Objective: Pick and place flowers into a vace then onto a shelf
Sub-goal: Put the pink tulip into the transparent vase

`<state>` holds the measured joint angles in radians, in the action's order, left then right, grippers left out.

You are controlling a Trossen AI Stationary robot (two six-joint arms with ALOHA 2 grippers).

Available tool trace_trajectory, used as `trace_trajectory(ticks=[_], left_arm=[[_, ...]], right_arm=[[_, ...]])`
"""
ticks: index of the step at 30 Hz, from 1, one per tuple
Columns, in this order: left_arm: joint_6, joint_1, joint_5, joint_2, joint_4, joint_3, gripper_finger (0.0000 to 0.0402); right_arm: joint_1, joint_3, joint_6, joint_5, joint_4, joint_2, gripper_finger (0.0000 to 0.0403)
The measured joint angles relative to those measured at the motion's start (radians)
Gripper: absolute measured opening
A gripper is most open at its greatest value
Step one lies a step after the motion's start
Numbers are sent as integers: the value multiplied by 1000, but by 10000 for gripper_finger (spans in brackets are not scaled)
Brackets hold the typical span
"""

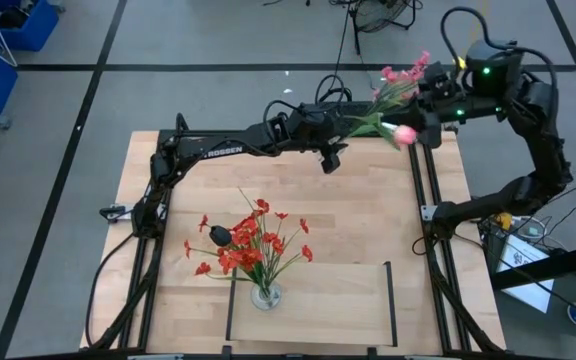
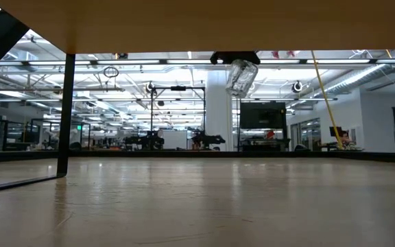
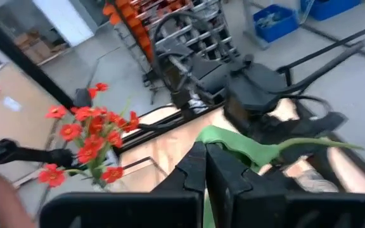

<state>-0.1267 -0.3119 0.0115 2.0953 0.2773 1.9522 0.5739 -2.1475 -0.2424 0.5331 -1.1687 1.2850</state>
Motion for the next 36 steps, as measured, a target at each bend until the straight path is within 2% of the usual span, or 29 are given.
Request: trace_trajectory(ticks=[9,22,33,36], left_arm=[[3,-1,51,0,-9,0,150],[-9,-8,54,0,-6,0,150],[-1,-8,68,0,12,0,153],[-1,-8,62,0,12,0,150]], right_arm=[[-19,0,-23,43,27,19,0],[-20,0,-100,52,76,-16,0],[-20,0,-80,-32,64,-23,0],[-19,0,-105,17,67,-21,0]])
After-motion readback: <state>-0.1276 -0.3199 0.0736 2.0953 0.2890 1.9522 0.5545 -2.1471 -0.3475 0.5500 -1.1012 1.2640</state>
